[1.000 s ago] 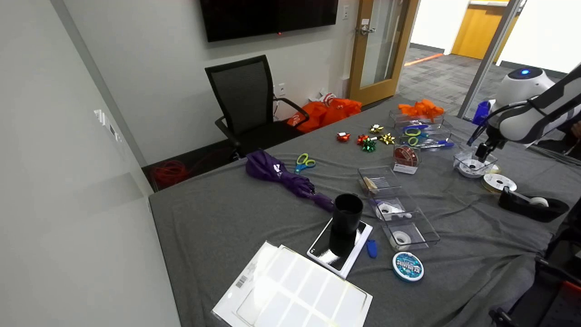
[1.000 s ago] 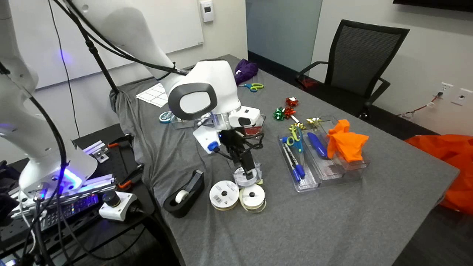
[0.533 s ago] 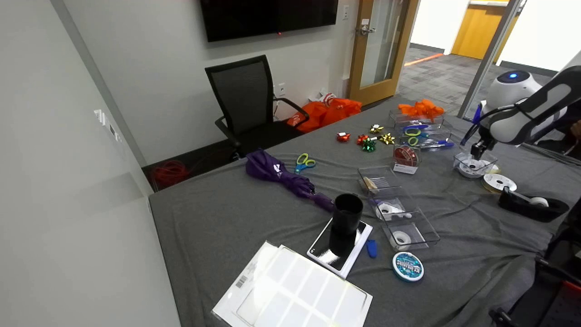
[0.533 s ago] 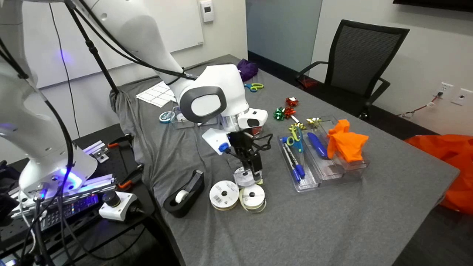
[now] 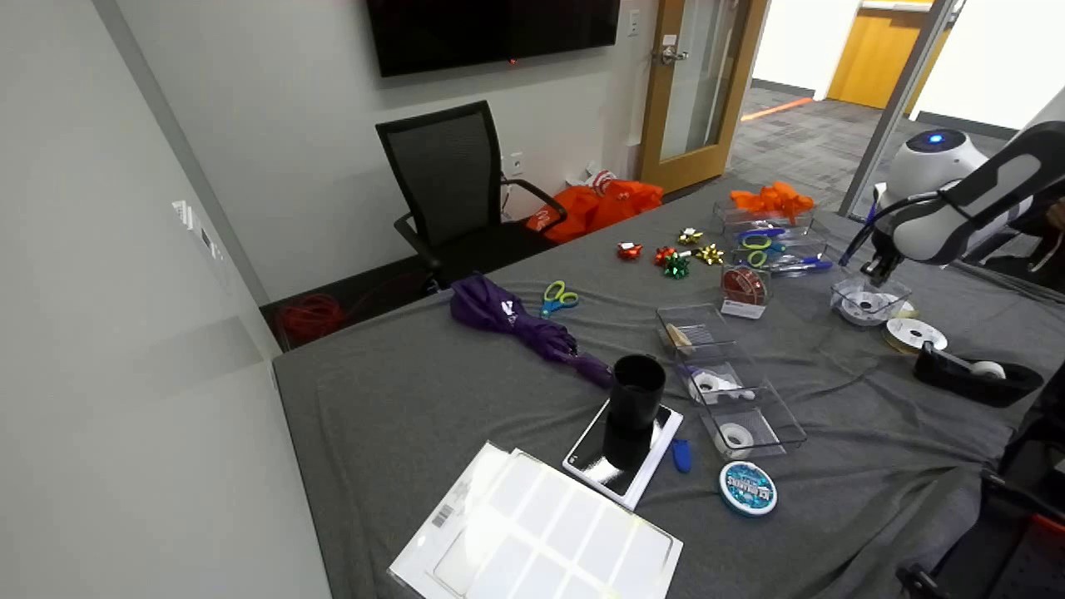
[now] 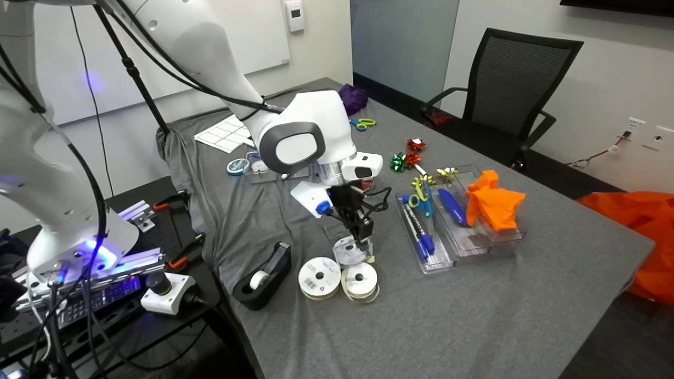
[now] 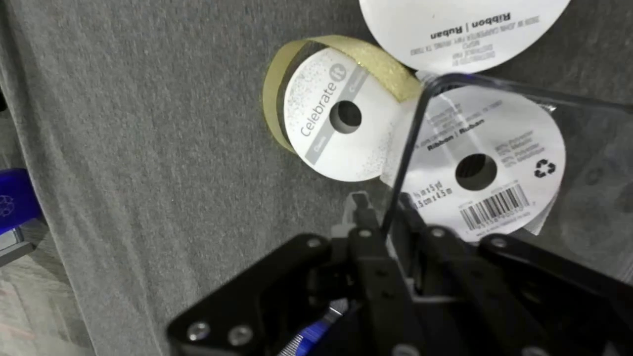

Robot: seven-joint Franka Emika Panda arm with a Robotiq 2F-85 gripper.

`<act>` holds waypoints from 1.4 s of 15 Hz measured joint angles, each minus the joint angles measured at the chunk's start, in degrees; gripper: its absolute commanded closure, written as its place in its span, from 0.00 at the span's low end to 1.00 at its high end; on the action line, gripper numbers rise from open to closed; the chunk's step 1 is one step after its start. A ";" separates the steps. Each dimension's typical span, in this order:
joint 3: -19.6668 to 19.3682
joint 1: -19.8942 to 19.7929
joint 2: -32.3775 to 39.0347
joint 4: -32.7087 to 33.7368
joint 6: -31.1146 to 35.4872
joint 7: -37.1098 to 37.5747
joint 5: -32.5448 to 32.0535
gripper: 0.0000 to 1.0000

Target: Remove the white decorating ribbon from the stationary holder and put it on the table

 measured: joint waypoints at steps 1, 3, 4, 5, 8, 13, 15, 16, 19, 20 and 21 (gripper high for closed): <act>0.11 0.15 -0.28 -0.03 -0.12 -0.14 0.00 1.00; 0.26 0.92 -1.61 -0.57 -1.14 -0.76 0.00 0.99; 0.23 1.50 -2.25 -1.07 -1.81 -0.85 -0.05 0.99; -0.13 2.47 -2.95 -1.61 -2.95 -0.69 -0.52 0.99; -6.14 10.12 -4.76 -2.97 -8.83 7.21 -8.64 0.99; -10.26 21.56 -5.10 -3.17 -23.61 31.10 -26.47 0.99; -8.16 22.62 -5.05 -3.14 -28.63 37.10 -30.48 0.99; -6.84 22.57 -4.99 -3.11 -30.59 39.35 -31.83 0.99; -3.58 21.90 -4.51 -2.81 -34.75 44.50 -34.35 0.99; -2.68 21.45 -4.32 -2.64 -35.50 45.96 -35.06 0.99; -1.93 20.96 -4.07 -2.40 -36.09 47.29 -35.71 0.99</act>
